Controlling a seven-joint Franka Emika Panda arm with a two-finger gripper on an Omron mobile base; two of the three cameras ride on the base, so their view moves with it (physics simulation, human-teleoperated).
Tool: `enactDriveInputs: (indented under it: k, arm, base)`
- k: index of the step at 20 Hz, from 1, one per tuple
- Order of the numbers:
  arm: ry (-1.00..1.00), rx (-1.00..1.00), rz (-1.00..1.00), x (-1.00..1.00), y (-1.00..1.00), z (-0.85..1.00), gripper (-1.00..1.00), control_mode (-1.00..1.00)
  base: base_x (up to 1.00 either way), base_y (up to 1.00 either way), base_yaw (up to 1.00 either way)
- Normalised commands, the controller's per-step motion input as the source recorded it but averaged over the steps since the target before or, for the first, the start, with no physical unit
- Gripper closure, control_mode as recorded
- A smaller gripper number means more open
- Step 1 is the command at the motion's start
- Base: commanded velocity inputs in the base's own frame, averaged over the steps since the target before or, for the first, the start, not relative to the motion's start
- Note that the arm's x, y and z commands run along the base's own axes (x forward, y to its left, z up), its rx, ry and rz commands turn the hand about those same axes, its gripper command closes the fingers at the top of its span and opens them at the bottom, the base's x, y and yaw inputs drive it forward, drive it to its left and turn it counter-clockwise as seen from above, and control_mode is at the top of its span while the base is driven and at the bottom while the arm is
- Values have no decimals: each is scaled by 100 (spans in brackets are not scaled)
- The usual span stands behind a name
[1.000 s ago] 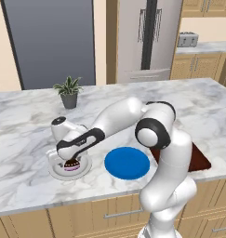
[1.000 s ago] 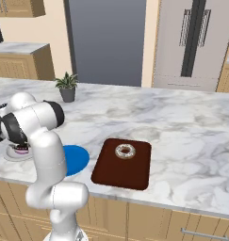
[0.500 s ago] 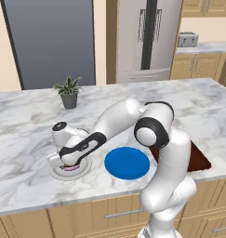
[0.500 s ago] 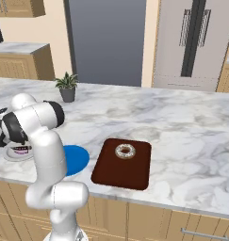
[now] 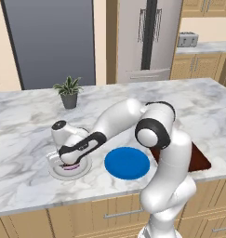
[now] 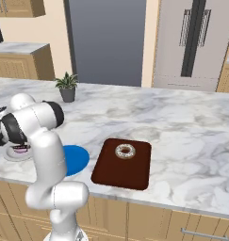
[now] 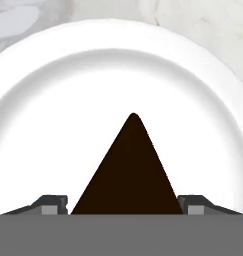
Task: Move the dessert items from the plates to the tray.
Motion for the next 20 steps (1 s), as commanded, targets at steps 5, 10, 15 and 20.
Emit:
enactDriveInputs:
  k: [5,10,15,20]
  arm:
    - [2,1,-22,-11,-66,68,100,-100]
    - [3,2,-22,-9,-98,66,100,-100]
    - [1,4,-8,-11,-100,48,100,-100]
    - [1,4,-10,-17,-100,1,100,-100]
  base:
    - [0,0,0]
    - [0,0,0]
    - [0,0,0]
    - [0,0,0]
